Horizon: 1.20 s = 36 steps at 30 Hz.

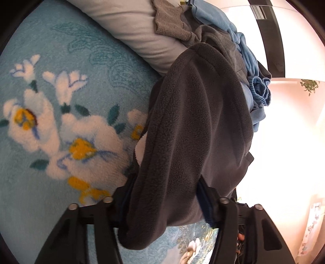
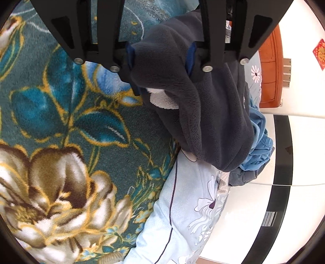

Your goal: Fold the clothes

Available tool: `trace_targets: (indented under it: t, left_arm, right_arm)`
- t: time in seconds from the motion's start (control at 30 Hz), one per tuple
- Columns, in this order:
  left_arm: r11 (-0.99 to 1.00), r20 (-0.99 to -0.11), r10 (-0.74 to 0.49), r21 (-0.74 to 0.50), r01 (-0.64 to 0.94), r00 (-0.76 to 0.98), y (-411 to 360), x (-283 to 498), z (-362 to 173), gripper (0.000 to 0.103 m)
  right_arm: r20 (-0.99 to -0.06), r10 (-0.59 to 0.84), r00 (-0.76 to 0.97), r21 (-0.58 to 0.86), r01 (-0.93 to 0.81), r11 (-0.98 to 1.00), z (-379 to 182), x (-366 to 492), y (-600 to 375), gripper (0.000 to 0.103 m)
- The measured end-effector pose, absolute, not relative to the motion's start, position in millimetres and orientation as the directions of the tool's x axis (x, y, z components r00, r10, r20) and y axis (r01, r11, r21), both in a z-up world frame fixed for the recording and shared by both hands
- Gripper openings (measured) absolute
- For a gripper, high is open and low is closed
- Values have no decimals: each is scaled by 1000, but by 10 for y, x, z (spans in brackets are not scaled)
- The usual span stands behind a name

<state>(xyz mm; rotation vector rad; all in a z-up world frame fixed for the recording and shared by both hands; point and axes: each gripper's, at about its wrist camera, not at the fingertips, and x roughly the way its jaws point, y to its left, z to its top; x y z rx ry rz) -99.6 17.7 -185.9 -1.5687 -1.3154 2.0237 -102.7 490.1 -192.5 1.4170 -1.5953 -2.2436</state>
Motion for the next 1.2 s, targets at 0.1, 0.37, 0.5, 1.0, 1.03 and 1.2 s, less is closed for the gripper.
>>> trace_targets:
  t: [0.1,0.37,0.5,1.0,1.03,1.2]
  left_arm:
    - [-566,-647,661,-763,313,-380,143,-952,-1766,46]
    - [-602,-671,655,-742,296,-347,53,-580,-1442,33]
    - [-631,-693,647,-721,287,-317,-54,-236,-1345,32]
    - [-639,-709,630,-705,306,-317,-537,506,-1297,19]
    - [-641,-708,630,-706,301,-318,-535,506,-1295,19]
    - [-663,-715,620,-698,272,-322,-508,422,-1277,30]
  right_arm:
    - [-631,-511,-583,773,-425,-471,-1786,-985,4886,29]
    - [-592,-549,-591,801,-354,-483,-1436,-619,4824,25]
    - [-595,-566,-571,799,-345,-493,-1339,-335,4775,25]
    - [-643,-576,-506,766,-413,-492,-1519,400,4827,24]
    - [-652,-573,-496,758,-411,-507,-1514,381,4824,25]
    - [-711,-557,-429,700,-366,-613,-1459,292,4811,36]
